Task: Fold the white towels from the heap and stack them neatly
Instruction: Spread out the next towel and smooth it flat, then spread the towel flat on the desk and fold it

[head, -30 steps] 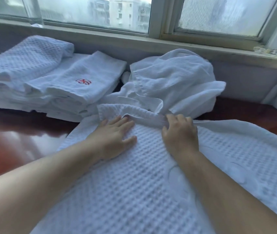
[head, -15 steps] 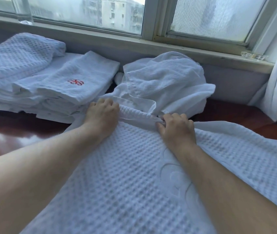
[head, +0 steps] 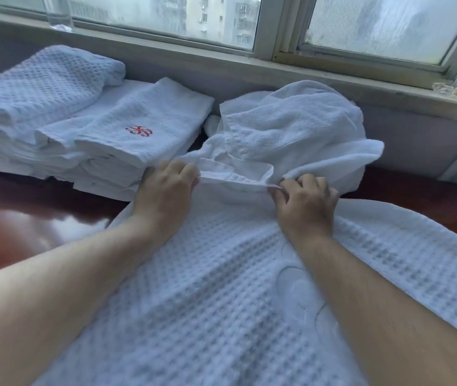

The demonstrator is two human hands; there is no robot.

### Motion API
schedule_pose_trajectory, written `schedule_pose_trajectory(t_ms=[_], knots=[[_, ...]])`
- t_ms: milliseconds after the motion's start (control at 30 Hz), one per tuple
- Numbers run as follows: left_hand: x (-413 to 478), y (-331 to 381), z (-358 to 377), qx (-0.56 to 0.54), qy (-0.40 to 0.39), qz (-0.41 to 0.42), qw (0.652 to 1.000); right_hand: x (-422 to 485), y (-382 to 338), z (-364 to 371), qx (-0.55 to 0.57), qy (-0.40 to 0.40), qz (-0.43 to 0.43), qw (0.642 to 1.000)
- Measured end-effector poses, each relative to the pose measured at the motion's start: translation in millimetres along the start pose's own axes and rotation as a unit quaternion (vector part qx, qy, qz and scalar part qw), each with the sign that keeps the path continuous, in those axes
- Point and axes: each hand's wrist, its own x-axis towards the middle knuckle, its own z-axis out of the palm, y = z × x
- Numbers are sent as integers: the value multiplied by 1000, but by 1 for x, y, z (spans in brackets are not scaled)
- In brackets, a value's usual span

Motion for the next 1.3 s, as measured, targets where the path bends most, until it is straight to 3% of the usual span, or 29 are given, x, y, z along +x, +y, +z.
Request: schedule_pose_trajectory(t_ms=[200,300,433,533,700,867,1067,1200,1300], knots=[[22,-4,-59,-45,82,108,990,6,-8,-36,57,150,-102,982],[14,-10,-94,-55,74,194,977,4,-14,-69,25,184,-200,962],[-27,-33,-128,3,5,288,958,-30,-30,-105,35,159,-329,930],[-60,-50,-139,3,-37,311,950,-64,-44,-119,39,121,-373,919],[-104,-70,-144,-13,-111,295,949,-101,-49,-127,50,53,-396,915],[-123,-76,-148,-27,-262,188,946,-115,-50,-126,54,9,-392,918],[-115,-63,-152,-16,-319,167,933,-120,-51,-117,60,11,-354,933],[-107,-54,-147,18,-268,233,935,-103,-53,-117,51,58,-290,954],[-96,-55,-142,40,-131,272,952,-87,-52,-119,-1,106,-289,951]])
